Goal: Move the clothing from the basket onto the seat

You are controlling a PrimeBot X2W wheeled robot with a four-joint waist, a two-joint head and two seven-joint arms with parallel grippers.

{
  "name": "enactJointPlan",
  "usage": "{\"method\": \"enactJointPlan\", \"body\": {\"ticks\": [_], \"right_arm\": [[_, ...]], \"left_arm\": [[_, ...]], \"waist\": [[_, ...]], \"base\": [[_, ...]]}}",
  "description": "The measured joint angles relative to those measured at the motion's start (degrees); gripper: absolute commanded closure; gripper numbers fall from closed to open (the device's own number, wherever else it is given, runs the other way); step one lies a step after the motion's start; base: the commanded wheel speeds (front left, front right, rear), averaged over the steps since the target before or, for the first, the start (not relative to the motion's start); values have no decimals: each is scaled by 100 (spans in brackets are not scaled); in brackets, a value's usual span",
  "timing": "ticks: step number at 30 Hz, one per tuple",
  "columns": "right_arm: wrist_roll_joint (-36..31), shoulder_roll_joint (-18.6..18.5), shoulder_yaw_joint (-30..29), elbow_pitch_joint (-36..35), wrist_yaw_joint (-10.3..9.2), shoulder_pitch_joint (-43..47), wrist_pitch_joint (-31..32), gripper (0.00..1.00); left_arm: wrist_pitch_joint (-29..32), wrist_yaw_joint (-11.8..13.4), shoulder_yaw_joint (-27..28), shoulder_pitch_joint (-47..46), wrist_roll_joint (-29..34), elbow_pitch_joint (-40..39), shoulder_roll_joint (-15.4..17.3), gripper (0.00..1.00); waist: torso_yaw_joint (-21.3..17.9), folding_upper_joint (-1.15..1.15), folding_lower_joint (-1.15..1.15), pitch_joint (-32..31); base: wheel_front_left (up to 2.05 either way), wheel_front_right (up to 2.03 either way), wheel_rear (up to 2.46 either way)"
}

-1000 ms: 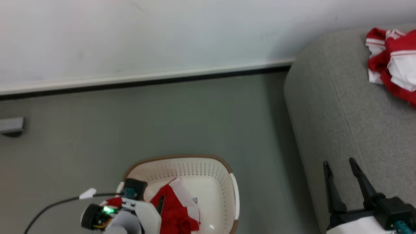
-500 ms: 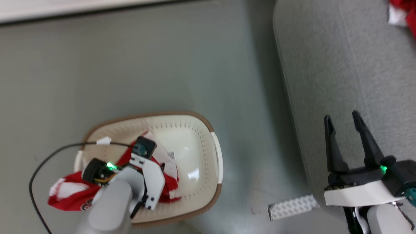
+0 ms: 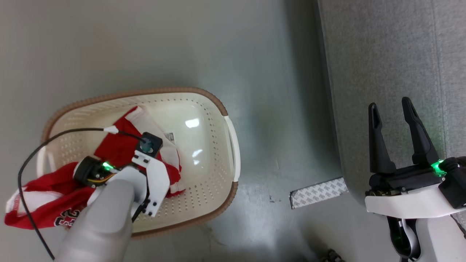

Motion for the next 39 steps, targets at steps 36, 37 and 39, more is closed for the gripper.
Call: {"method": "enactJointPlan", "body": {"ticks": [36, 37, 39], "right_arm": [[115, 8, 74, -292, 5, 12, -9, 0], [103, 16, 62, -270, 7, 14, -7, 0], [87, 30, 35, -222, 11, 21, -3, 0]], "left_arm": [[-1043, 177, -367, -616, -58, 730, 213, 100], [-1111, 177, -370, -621, -68, 754, 176, 100], [-1261, 177, -352, -620, -151, 808, 105, 100]], "waist": [[-349, 0, -1, 866], [-336, 0, -1, 830], [-302, 0, -1, 729]], "base": [[0, 0, 0], [0, 0, 0], [0, 0, 0]]}}
